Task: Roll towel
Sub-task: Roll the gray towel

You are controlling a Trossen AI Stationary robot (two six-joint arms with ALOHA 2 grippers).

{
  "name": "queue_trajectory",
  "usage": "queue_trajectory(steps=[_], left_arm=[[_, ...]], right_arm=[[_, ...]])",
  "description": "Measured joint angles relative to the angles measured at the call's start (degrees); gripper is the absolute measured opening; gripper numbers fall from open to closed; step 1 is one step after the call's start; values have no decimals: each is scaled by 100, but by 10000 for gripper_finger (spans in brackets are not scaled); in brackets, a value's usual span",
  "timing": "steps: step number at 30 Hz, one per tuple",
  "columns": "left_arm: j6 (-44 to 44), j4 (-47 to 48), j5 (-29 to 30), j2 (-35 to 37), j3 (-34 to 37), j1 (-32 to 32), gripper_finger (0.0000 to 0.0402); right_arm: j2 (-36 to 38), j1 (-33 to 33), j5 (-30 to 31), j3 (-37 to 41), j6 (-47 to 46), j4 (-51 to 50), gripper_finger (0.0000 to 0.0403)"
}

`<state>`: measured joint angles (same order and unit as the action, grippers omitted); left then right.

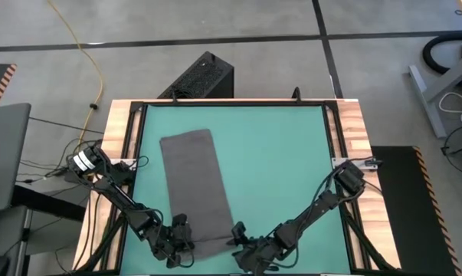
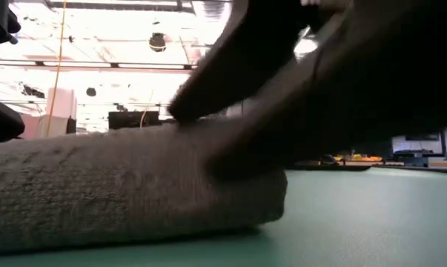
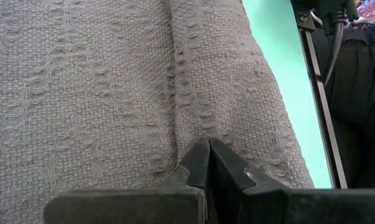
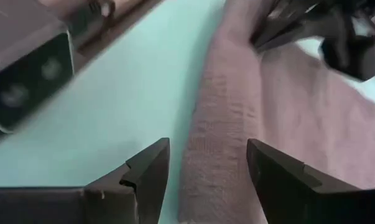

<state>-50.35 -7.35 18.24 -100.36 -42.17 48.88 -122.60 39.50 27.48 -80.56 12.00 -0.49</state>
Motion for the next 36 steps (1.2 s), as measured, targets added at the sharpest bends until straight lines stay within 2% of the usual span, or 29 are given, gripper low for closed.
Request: queue_trajectory(steps=[12, 15, 19, 23, 24, 27, 29, 36], left_arm=[[195, -175, -150, -2, 2, 0, 0], [441, -423, -280, -2, 4, 0, 0], [514, -361, -333, 138, -9, 0, 0], [690, -126, -306, 542, -7, 26, 0], [723, -69, -243, 667, -9, 31, 0], [721, 170, -12, 931, -9, 26, 0], [781, 114, 128, 978, -9, 24, 0], [1100, -673, 137, 686, -13, -114, 0]], right_arm=[[-305, -318, 87, 1, -113, -200, 232], [-292, -449, 38, 0, -298, -268, 204], [-287, -575, -207, 0, -542, -368, 127], [-240, -668, -780, -57, -953, -575, 38], [-214, -684, -938, -82, -1067, -645, 33], [-147, -762, -1423, -213, -1593, -882, 33], [-108, -846, -1975, -333, -1945, -1112, 37], [-69, -1184, -3558, -491, -2910, -1268, 49]])
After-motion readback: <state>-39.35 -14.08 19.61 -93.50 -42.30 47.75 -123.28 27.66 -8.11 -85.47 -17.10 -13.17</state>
